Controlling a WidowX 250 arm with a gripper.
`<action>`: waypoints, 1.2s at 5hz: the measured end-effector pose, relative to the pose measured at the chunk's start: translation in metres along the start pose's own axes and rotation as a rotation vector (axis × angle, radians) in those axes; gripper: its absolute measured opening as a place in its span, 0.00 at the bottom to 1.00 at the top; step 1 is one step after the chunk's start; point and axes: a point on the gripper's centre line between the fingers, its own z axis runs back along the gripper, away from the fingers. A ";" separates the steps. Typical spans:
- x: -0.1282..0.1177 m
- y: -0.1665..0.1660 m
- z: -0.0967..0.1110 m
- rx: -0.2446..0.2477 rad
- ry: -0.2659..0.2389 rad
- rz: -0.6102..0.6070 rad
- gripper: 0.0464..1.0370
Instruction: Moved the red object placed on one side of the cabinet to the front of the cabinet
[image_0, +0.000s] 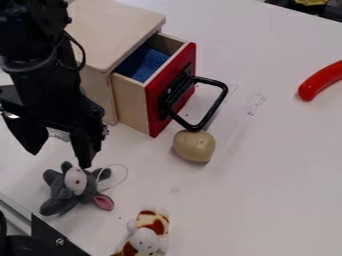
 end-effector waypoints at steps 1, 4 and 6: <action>-0.003 0.000 -0.002 -0.001 0.012 0.006 0.96; 0.118 -0.059 0.003 0.012 -0.092 -0.108 0.96; 0.201 -0.125 -0.009 0.015 -0.146 -0.200 0.96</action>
